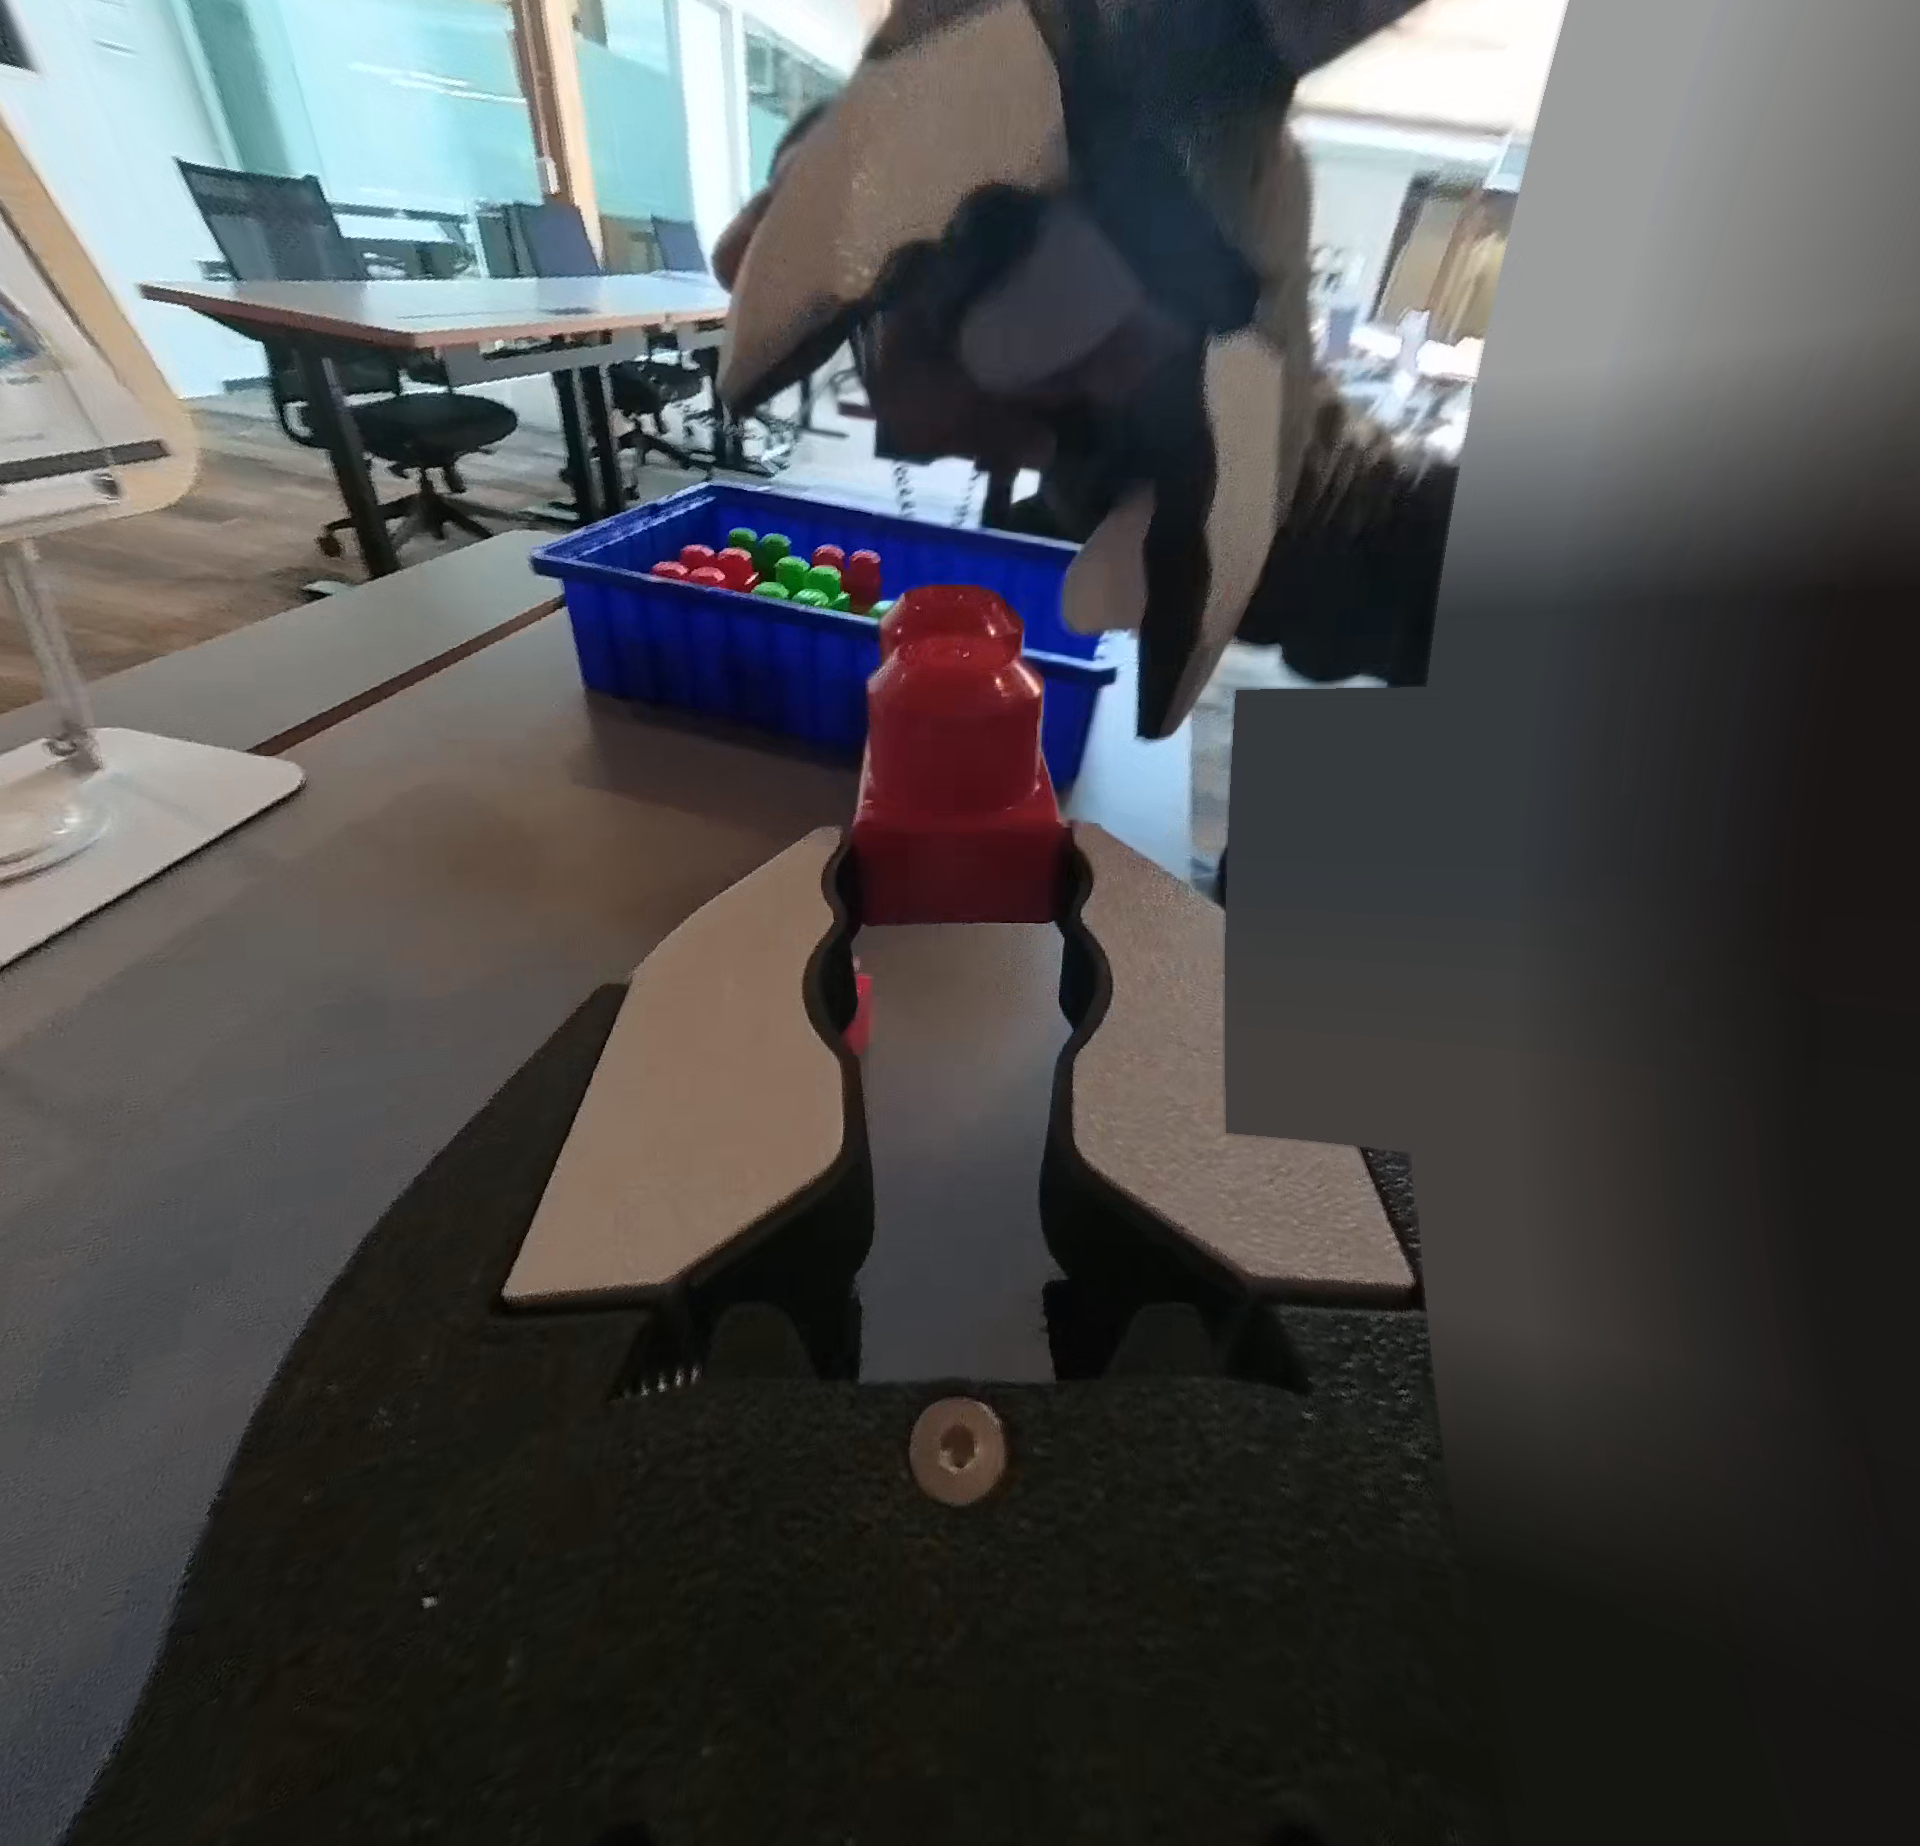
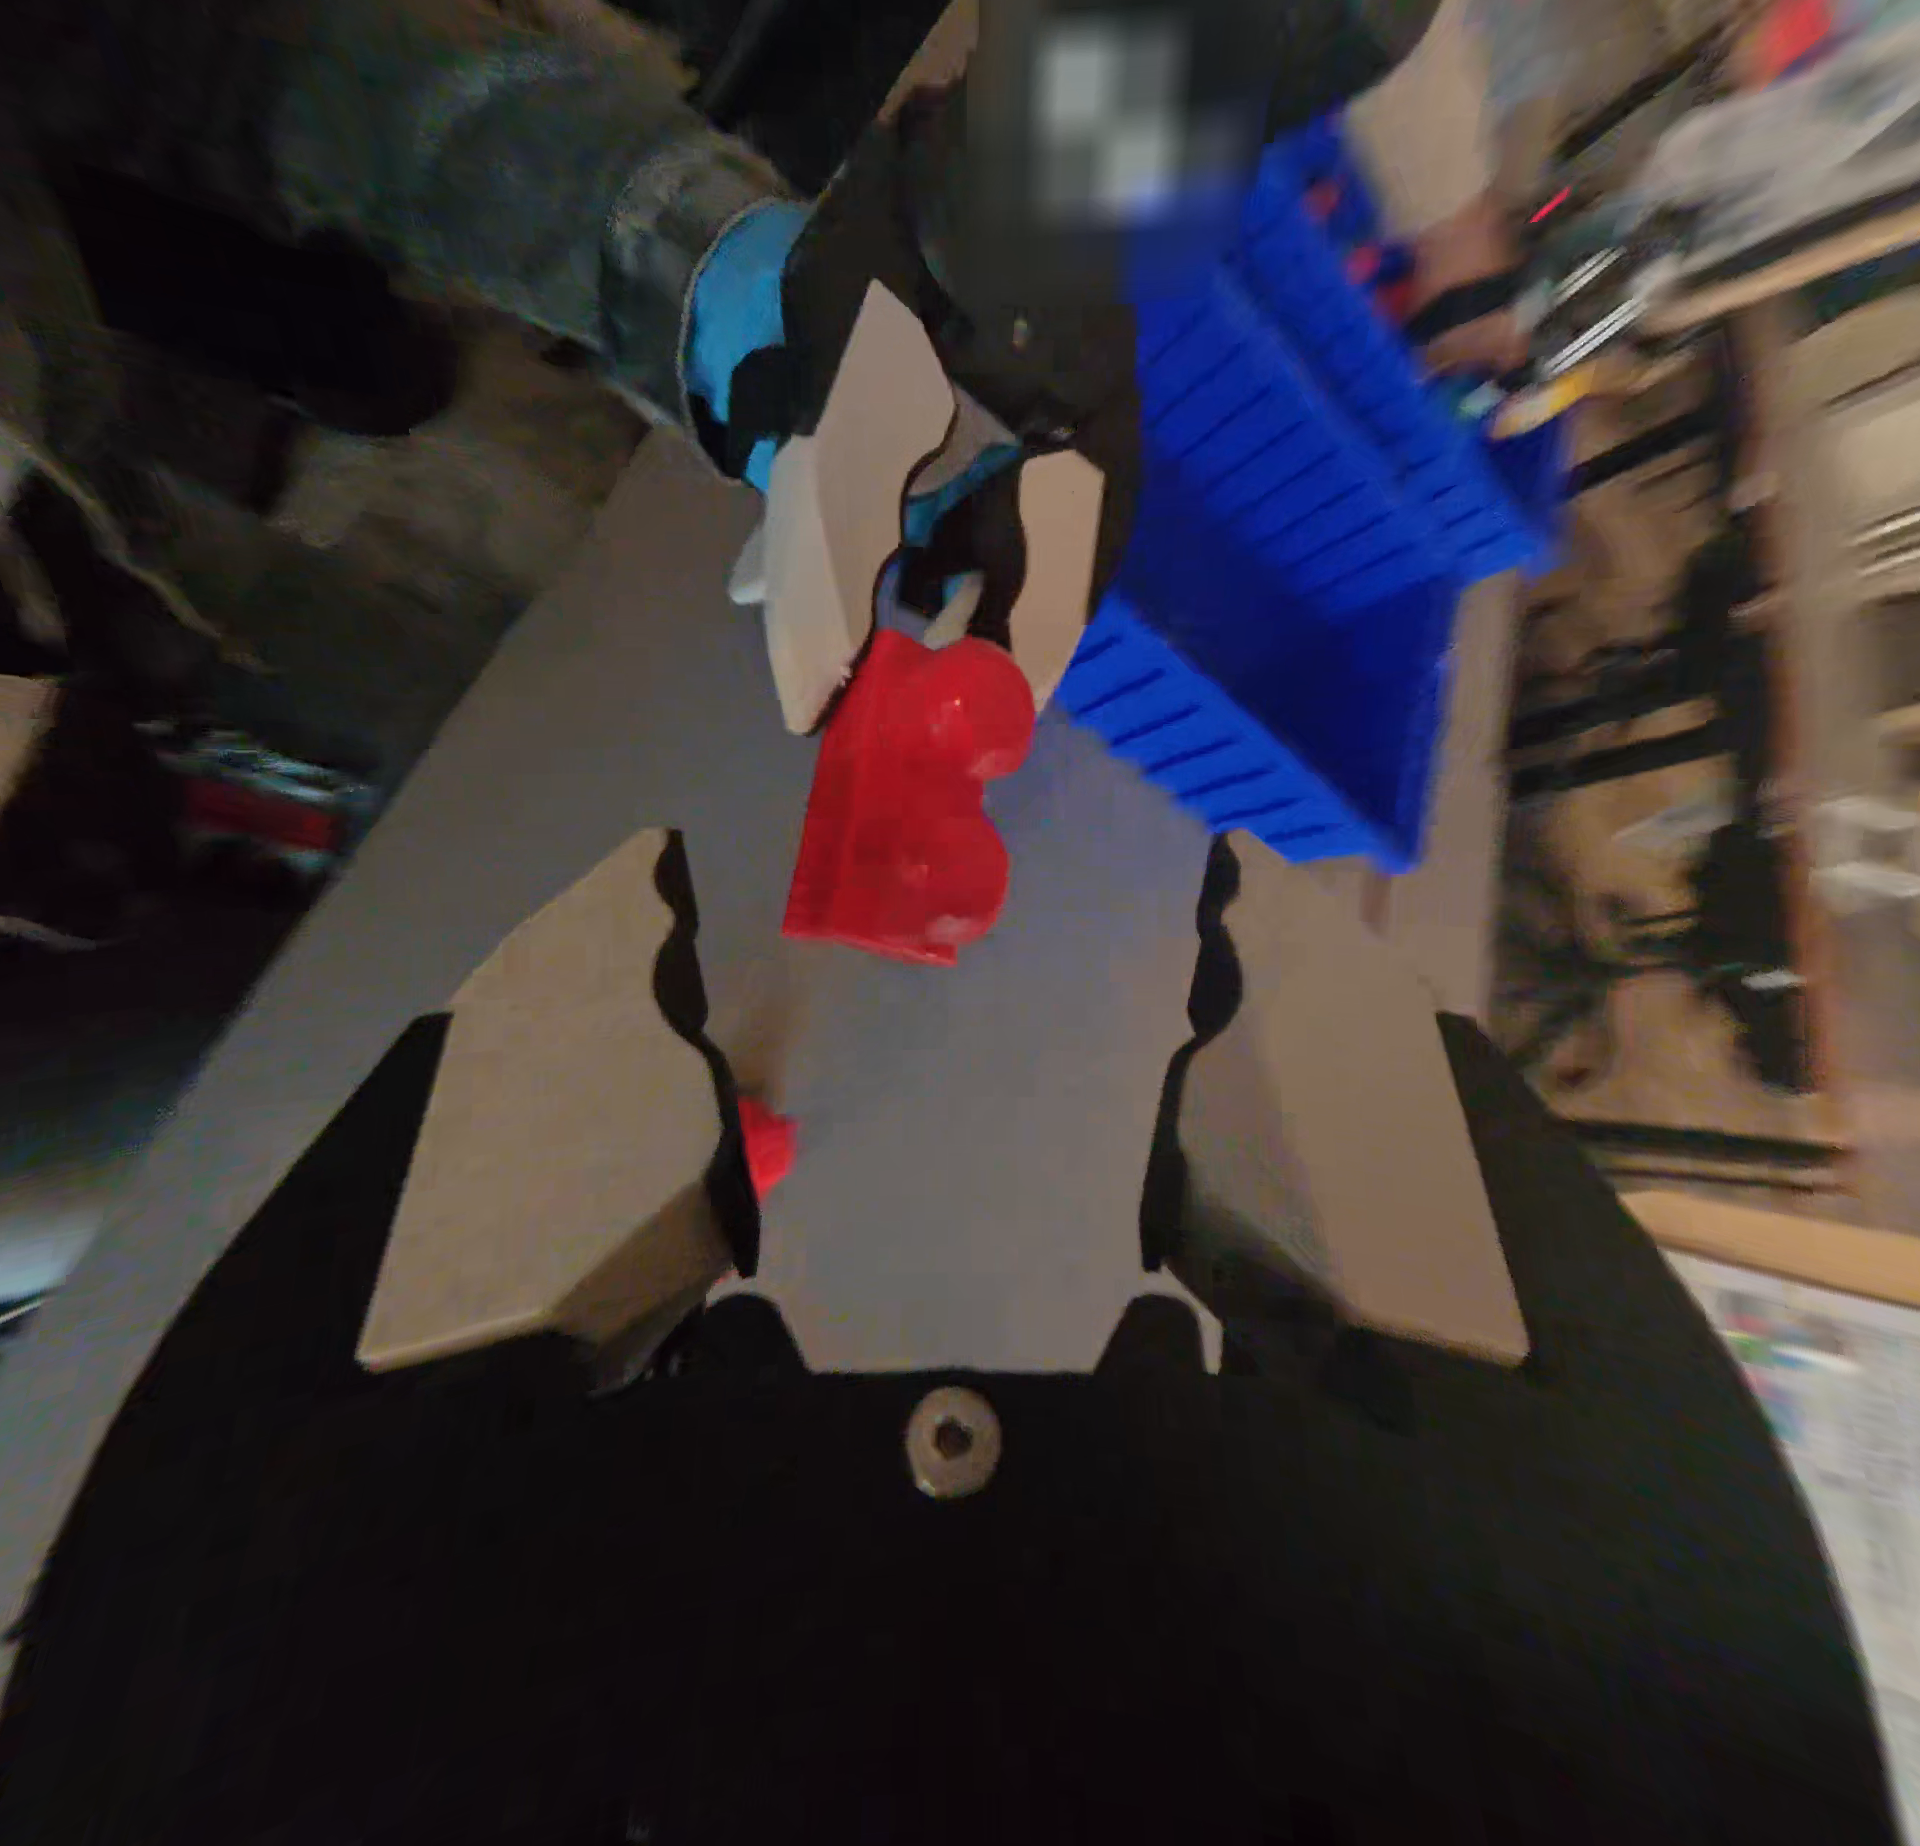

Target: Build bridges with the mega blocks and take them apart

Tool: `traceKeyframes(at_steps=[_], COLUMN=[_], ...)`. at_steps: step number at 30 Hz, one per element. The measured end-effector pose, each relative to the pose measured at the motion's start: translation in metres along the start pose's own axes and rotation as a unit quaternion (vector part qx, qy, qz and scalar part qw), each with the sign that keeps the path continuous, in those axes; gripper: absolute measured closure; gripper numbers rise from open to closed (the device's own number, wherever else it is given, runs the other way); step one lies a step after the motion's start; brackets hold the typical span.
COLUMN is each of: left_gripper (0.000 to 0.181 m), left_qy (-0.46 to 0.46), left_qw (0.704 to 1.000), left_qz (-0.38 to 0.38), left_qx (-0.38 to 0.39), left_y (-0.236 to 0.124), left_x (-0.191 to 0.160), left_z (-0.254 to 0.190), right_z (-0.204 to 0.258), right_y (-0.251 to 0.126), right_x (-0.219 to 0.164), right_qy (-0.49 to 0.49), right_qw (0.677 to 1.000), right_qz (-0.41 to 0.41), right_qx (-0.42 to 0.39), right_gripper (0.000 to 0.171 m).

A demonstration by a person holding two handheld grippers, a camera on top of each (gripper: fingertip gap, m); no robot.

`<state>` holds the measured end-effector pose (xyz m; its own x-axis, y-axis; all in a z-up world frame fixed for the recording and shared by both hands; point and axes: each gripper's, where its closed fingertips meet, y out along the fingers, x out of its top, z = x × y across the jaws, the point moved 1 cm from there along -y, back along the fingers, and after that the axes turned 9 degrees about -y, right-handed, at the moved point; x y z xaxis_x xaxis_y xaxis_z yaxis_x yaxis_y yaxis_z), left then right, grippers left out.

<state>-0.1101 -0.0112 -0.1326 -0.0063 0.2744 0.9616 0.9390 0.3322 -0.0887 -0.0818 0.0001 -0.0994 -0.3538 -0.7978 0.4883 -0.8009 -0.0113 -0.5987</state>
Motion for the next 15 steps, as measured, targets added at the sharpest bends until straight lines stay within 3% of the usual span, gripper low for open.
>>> traceKeyframes(at_steps=[3, 8, 12, 15], left_gripper=[0.146, 0.146, 0.146, 0.146], left_qy=[0.019, 0.028, 0.030, 0.032], left_qw=[0.999, 0.999, 0.999, 0.999], left_qz=[0.014, 0.010, 0.000, -0.009], left_qx=[0.025, 0.036, 0.034, 0.032], left_y=[0.007, 0.018, 0.022, 0.022], left_x=[-0.005, -0.005, -0.003, -0.001], left_z=[0.004, 0.008, 0.008, 0.008], right_z=[0.006, 0.006, 0.014, 0.018], right_y=[0.002, 0.006, 0.008, 0.014], right_x=[-0.004, -0.014, -0.025, -0.024], right_qy=[0.084, 0.161, 0.161, 0.163], right_qw=[0.986, 0.940, 0.909, 0.902], right_qz=[0.063, 0.174, 0.257, 0.270], right_qx=[0.126, 0.244, 0.287, 0.295], right_gripper=[0.087, 0.107, 0.109, 0.112])
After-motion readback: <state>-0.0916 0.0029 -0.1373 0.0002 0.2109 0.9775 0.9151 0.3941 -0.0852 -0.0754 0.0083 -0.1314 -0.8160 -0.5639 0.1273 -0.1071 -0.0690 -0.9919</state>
